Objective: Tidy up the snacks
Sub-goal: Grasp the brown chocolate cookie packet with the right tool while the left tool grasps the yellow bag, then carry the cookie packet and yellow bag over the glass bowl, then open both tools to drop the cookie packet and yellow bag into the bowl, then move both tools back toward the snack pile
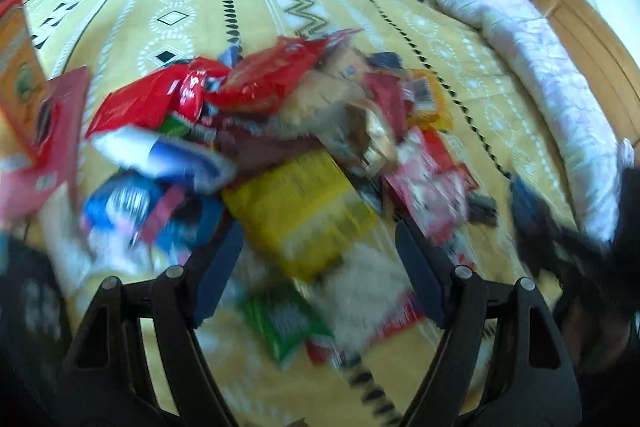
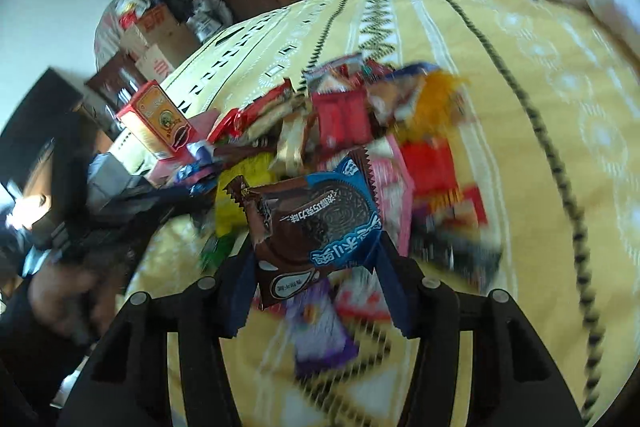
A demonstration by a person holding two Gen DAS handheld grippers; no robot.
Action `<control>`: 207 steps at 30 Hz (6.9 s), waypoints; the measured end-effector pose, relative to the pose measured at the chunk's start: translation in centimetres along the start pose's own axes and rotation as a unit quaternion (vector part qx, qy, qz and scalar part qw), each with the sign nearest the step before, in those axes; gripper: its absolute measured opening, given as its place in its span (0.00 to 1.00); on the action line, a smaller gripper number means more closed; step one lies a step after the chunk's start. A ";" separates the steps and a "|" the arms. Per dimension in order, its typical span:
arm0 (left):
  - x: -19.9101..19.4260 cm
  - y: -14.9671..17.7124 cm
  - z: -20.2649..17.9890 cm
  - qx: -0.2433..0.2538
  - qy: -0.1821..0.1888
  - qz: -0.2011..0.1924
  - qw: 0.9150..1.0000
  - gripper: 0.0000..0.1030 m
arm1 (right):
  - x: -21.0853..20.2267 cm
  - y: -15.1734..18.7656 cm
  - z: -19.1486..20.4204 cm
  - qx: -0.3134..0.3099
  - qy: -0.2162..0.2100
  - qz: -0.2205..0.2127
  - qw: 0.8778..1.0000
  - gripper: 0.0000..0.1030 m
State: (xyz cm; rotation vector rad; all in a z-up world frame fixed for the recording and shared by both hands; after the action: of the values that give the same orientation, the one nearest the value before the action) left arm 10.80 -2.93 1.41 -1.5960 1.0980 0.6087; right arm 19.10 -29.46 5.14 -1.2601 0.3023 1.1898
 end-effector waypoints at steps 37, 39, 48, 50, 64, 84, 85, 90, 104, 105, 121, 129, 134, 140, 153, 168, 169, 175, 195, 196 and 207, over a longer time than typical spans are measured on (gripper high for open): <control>3.6 6.3 -9.0 0.172 -0.042 0.045 0.983 0.72 | -6.6 5.1 -4.1 0.092 -0.011 -0.028 0.995 0.59; 3.2 6.6 -9.0 0.169 -0.032 0.043 0.984 0.71 | -6.7 5.2 -3.9 0.092 -0.013 -0.030 0.995 0.59; -4.2 4.7 -9.0 0.141 -0.040 -0.056 0.988 0.71 | -8.1 4.1 -2.6 0.077 -0.009 -0.053 0.996 0.59; -6.8 3.8 -8.4 0.135 -0.055 -0.083 0.986 0.71 | -8.5 3.6 -2.1 0.070 -0.009 -0.058 0.996 0.59; -26.0 1.1 4.1 0.024 -0.213 -0.228 0.950 0.71 | -11.4 -5.9 10.1 -0.064 -0.028 -0.112 0.991 0.59; -41.5 7.0 20.8 -0.127 -0.358 -0.304 0.874 0.71 | -7.0 -12.6 44.9 -0.275 -0.173 -0.098 0.941 0.59; -41.6 7.4 21.4 -0.133 -0.361 -0.302 0.872 0.71 | -6.6 -12.4 46.2 -0.279 -0.180 -0.093 0.939 0.59; -41.7 9.1 24.1 -0.165 -0.366 -0.293 0.868 0.71 | -3.8 -10.5 52.5 -0.306 -0.207 -0.058 0.927 0.59; -41.6 12.5 28.0 -0.206 -0.367 -0.268 0.867 0.71 | 2.1 -5.4 60.6 -0.358 -0.229 0.007 0.905 0.59; -41.6 12.5 28.2 -0.208 -0.367 -0.267 0.867 0.71 | 2.4 -5.2 60.7 -0.359 -0.229 0.009 0.905 0.59; -41.0 13.0 29.5 -0.215 -0.364 -0.253 0.870 0.71 | 4.7 -4.0 61.1 -0.357 -0.226 0.032 0.906 0.59; -41.0 13.1 29.9 -0.217 -0.363 -0.251 0.871 0.71 | 5.0 -3.9 61.2 -0.356 -0.227 0.034 0.906 0.59; -40.9 13.2 30.5 -0.216 -0.361 -0.249 0.872 0.71 | 5.0 -3.9 61.2 -0.357 -0.227 0.034 0.906 0.59; -40.7 13.3 30.5 -0.215 -0.362 -0.248 0.873 0.71 | 5.0 -3.9 61.2 -0.356 -0.227 0.033 0.906 0.59; -40.6 13.6 30.9 -0.215 -0.361 -0.245 0.873 0.71 | 5.0 -3.9 61.3 -0.356 -0.227 0.034 0.906 0.59; -40.4 13.9 31.2 -0.218 -0.361 -0.244 0.873 0.71 | 4.8 -3.6 61.4 -0.356 -0.225 0.035 0.906 0.59; -40.4 13.9 31.4 -0.219 -0.360 -0.243 0.874 0.71 | 4.9 -3.6 61.4 -0.356 -0.225 0.035 0.906 0.59; -40.1 14.3 31.7 -0.223 -0.359 -0.238 0.874 0.71 | 4.9 -3.5 61.4 -0.356 -0.225 0.036 0.906 0.60; -40.3 14.5 32.5 -0.235 -0.361 -0.228 0.873 0.76 | 5.3 -3.0 61.2 -0.348 -0.229 0.047 0.908 0.62; -40.3 14.5 32.5 -0.236 -0.360 -0.228 0.873 0.82 | 5.3 -3.0 61.2 -0.347 -0.230 0.047 0.908 0.62; -37.4 12.9 26.8 -0.184 -0.308 -0.219 0.908 0.92 | 1.9 6.0 44.4 -0.298 -0.164 0.062 0.939 0.76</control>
State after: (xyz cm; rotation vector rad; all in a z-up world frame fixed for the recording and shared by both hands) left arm -13.45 34.85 17.80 -1.7148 0.1457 0.9584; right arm -3.03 8.00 16.10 -1.5376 -0.2530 1.6468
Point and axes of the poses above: each gripper's, at about its wrist camera, not at the fingertips, and x roughly the way its jaws point, z to its left, y to its underside, the point moved 7 cm from there along x, roughly the way its jaws point, and after that the axes turned 2 degrees about -x, right-handed, at the moved point
